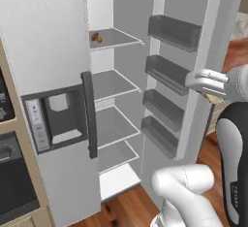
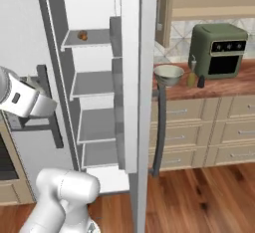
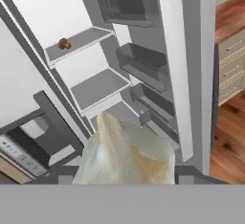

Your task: Retrieve the bottle and the shaker from the cabinet and place them next to the mixing bowl on the counter. Then add garlic from the fridge to the mixing bowl.

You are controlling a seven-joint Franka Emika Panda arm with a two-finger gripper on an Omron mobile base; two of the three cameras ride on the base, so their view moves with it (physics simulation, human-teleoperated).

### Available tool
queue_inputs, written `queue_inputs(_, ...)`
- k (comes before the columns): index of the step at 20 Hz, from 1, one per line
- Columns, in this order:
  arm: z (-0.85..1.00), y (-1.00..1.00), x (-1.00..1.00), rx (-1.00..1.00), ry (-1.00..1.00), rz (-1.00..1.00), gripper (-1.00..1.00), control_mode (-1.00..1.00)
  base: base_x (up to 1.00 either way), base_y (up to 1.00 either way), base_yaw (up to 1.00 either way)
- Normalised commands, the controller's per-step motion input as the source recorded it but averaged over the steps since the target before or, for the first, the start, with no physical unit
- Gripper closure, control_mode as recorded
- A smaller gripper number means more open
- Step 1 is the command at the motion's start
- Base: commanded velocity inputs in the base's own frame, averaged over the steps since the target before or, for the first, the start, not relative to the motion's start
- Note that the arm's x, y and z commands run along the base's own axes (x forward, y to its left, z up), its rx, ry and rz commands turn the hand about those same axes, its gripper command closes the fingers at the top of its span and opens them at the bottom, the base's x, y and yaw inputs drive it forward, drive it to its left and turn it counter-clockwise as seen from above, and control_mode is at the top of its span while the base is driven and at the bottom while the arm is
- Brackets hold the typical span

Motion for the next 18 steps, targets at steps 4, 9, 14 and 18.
queue_inputs(4, 0.00, 0.00, 0.00, 0.00, 0.00, 0.00, 1.00, 1.00, -0.78, -0.51, -0.21)
queue_inputs(9, 0.00, 0.00, 0.00, 0.00, 0.00, 0.00, 1.00, 1.00, -0.39, -0.97, -0.41)
queue_inputs(14, 0.00, 0.00, 0.00, 0.00, 0.00, 0.00, 1.00, 1.00, 0.30, -0.87, -0.40)
queue_inputs(18, 0.00, 0.00, 0.00, 0.00, 0.00, 0.00, 1.00, 1.00, 0.98, -0.53, -0.07)
